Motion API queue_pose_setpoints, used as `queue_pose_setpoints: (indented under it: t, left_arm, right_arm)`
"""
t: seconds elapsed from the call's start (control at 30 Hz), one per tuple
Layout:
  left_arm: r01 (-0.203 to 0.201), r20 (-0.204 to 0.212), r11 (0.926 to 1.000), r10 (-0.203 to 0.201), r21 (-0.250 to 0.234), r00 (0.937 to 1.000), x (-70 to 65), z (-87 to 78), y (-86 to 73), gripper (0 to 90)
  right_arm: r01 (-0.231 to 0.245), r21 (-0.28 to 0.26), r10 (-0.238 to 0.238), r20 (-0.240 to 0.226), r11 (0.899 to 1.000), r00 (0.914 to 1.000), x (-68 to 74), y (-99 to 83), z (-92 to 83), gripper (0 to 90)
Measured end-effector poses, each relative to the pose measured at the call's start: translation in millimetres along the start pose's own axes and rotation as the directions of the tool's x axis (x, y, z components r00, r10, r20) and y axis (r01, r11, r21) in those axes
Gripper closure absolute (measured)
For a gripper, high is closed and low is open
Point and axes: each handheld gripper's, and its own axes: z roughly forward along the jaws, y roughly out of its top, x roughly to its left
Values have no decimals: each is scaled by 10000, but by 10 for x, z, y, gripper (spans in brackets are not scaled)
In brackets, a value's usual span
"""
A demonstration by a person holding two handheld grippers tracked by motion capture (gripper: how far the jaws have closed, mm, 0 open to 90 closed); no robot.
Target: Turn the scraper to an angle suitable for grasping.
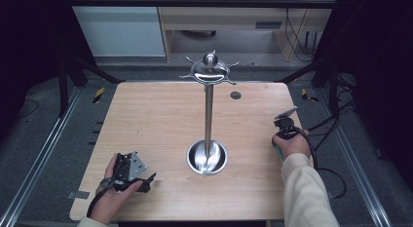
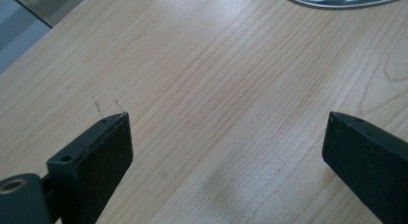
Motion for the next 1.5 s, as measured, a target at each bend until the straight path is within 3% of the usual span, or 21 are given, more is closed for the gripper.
queue_pose_setpoints:
  t: [0.83,1.23,1.5]
  left_arm:
    - [-115,98,9999,115,66,9999,-14,9,1,34]
    - [-137,109,9999,136,83,9998,-23,15,1,34]
    - [-170,163,9998,168,133,9997,-28,19,2,34]
  right_arm:
    - [99,36,-99,-57,9999,9999,8,-10,-20,743]
    - [186,-158,-189,-241,9997,9995,-65,-61,-167,744]
    - [355,-521,-374,-348,9980,9987,-86,-70,-410,744]
